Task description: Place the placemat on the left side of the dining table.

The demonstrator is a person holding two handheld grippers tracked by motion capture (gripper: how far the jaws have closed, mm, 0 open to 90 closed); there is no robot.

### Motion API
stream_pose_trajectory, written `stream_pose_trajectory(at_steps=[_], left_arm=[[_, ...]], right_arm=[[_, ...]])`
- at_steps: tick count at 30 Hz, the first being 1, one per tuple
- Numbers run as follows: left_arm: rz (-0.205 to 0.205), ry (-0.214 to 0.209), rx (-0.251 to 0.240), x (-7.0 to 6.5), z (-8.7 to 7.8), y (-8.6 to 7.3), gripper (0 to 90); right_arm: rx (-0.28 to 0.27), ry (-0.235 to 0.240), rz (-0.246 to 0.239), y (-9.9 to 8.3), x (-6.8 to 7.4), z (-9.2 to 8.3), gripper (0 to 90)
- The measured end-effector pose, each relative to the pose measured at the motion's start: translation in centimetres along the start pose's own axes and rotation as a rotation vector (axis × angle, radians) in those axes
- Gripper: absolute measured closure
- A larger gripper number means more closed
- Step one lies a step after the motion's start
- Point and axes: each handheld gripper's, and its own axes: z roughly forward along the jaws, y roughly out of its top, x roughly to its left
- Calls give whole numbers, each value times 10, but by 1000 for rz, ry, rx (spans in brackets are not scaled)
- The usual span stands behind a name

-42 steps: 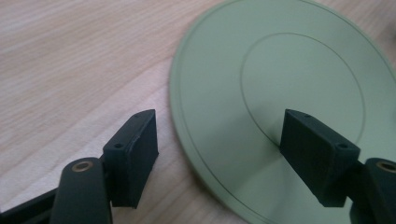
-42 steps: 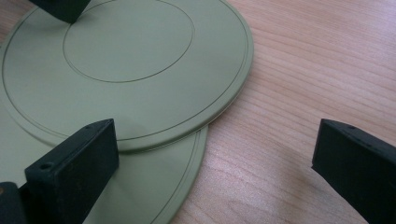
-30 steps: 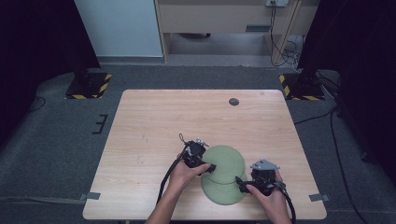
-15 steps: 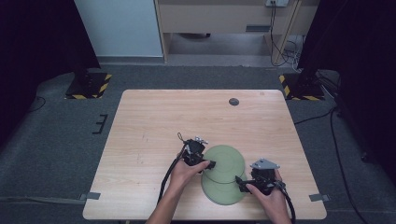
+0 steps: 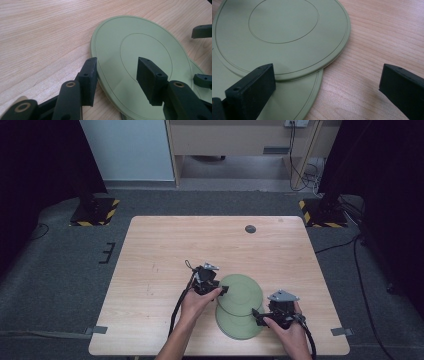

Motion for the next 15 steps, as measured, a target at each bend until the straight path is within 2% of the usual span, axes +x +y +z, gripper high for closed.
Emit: stream_pose_trajectory(at_steps=[3, 10, 14, 15], left_arm=[[8, 11, 0, -1, -1, 1, 529], [-12, -9, -8, 3, -1, 1, 550], [-42, -23, 9, 7, 6, -2, 516], [-49, -26, 13, 8, 9, -3, 472]], right_arm=[[1, 2, 1, 0, 0, 0, 8], [6, 11, 15, 0, -1, 0, 18], [-11, 37, 24, 1, -1, -2, 82], [-14, 41, 31, 1, -1, -3, 96]])
